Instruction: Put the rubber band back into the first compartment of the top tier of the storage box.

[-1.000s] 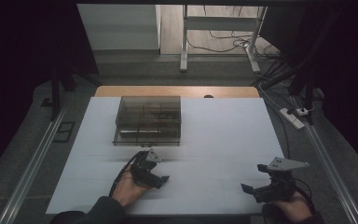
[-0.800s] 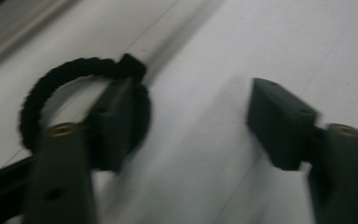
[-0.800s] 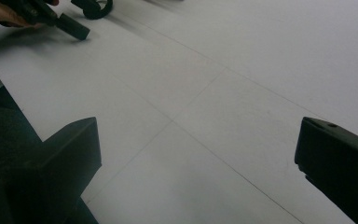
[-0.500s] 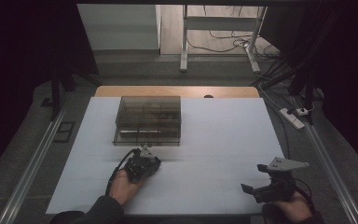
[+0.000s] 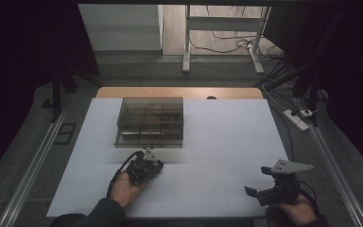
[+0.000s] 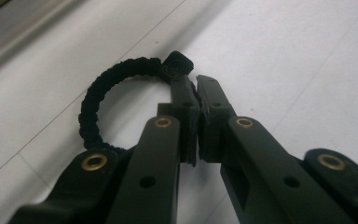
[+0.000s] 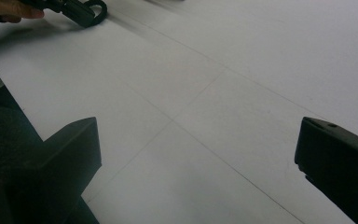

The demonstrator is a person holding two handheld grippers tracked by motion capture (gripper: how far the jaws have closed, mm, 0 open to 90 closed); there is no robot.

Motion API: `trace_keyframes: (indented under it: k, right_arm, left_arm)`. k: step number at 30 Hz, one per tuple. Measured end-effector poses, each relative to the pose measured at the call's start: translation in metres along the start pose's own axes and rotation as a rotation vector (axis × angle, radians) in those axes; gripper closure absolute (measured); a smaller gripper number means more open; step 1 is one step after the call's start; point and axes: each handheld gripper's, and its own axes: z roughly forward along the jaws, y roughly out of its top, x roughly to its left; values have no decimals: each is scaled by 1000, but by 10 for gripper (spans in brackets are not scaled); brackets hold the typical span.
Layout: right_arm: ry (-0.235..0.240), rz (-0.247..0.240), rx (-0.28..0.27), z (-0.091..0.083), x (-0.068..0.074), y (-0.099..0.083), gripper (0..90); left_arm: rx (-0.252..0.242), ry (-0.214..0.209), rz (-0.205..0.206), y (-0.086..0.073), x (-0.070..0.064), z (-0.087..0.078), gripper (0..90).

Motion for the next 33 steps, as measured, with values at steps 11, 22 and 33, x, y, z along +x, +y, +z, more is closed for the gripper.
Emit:
trace_keyframes:
  k: [11, 22, 33]
  right_arm:
    - [4, -2, -1, 0, 0, 0, 2]
    - [7, -4, 0, 0, 0, 0, 2]
    - [8, -4, 1, 0, 0, 0, 2]
  left_arm:
    - [-50, -28, -46, 4, -1, -13, 862]
    - [-91, -33, -48, 6, -9, -28, 861]
    - [-151, -28, -62, 4, -12, -50, 861]
